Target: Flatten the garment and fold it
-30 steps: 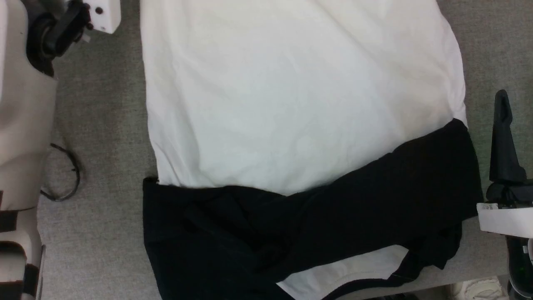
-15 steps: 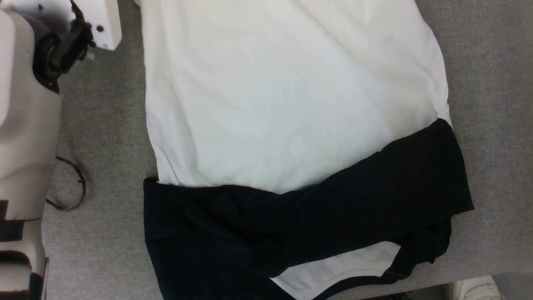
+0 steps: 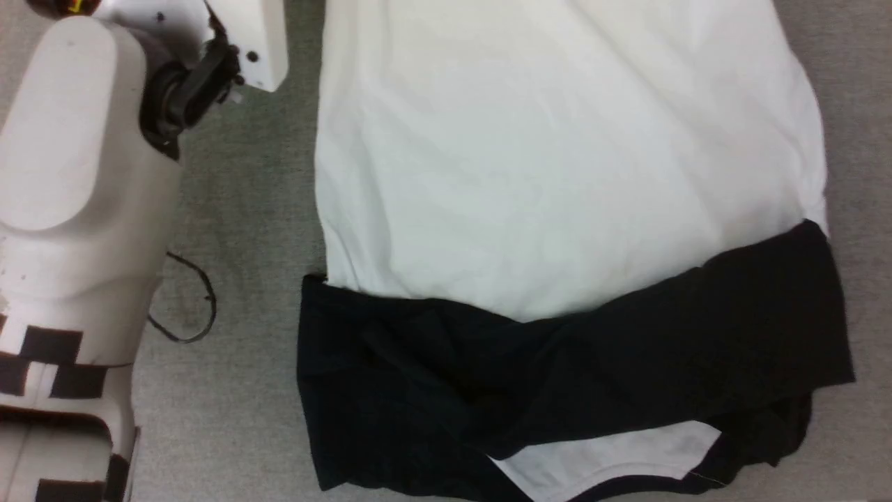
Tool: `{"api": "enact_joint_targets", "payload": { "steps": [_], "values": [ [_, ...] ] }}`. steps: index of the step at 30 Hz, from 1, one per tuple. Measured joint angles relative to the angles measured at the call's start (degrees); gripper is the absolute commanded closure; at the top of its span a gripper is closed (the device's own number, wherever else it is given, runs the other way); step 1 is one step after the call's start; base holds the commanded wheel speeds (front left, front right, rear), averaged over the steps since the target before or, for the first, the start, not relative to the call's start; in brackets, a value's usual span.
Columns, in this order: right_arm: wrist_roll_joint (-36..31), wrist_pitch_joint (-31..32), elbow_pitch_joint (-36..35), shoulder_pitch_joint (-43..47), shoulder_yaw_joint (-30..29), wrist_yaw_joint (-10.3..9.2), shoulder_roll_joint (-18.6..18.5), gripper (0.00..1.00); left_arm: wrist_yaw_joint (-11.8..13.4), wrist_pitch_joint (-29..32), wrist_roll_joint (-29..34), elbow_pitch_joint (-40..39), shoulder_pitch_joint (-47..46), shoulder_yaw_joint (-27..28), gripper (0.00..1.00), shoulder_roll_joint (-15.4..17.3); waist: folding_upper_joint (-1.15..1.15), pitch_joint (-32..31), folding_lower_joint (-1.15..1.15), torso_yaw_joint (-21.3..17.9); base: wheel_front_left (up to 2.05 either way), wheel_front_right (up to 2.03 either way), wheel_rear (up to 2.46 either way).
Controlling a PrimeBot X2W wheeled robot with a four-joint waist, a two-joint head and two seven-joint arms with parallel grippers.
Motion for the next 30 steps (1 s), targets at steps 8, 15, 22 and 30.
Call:
{"api": "enact_joint_targets", "payload": {
  "steps": [8, 15, 22, 30],
  "values": [
    [-11.43, 8.75, 19.78, -6.12, -0.67, -0.02, 5.44, 0.0, -0.46, -0.58, -0.08, 0.31, -2.54, -2.07, 1.0, -3.0, 0.0, 2.47, 0.01, 3.39, 0.0, 0.0, 0.0],
    [-16.55, 10.03, 25.01, -6.82, -2.01, -0.02, 7.48, 0.0, -0.92, -1.52, -0.09, 0.34, -4.93, -3.41, 1.0, -4.86, 0.0, 5.16, 0.0, 6.01, 0.0, 0.0, 0.0],
    [-19.13, 8.79, 26.39, -7.03, -3.64, -0.02, 7.97, 0.0, -1.18, -2.7, -0.4, 0.08, -7.42, -4.53, 1.0, -6.36, 0.0, 7.81, 0.0, 8.41, 0.0, 0.0, 0.0],
    [-20.01, 7.26, 27.54, -7.41, -3.92, -0.02, 8.79, 0.11, -1.53, -3.78, -1.34, 0.38, -8.96, -5.65, 1.0, -7.78, 0.0, 9.36, 0.0, 10.84, 0.0, 0.0, 0.0]
  ]
}}
